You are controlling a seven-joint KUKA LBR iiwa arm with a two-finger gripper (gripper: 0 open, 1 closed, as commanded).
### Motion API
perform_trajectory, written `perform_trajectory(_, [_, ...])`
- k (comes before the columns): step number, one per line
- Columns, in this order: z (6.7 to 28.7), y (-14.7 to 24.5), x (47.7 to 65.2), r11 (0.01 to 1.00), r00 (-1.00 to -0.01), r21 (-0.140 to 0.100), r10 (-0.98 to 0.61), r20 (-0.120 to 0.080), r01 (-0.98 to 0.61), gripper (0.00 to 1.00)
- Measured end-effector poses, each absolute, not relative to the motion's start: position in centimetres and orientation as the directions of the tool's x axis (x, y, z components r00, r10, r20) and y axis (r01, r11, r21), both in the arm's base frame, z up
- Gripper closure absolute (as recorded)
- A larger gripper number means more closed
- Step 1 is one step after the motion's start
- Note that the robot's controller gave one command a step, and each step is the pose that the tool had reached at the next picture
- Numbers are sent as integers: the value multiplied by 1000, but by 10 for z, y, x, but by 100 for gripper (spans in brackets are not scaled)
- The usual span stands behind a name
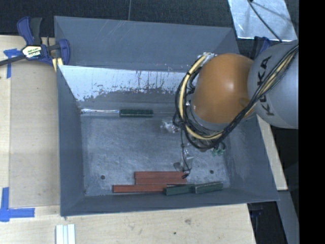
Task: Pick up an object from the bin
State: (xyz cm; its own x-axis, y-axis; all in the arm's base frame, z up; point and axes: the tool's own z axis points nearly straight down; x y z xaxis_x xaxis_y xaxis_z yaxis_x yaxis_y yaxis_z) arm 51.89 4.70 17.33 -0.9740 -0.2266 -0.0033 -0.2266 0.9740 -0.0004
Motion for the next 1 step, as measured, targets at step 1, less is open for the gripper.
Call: perform_trajectory(1, [71, 60, 488, 959, -958, -3, -285, -14, -285, 0])
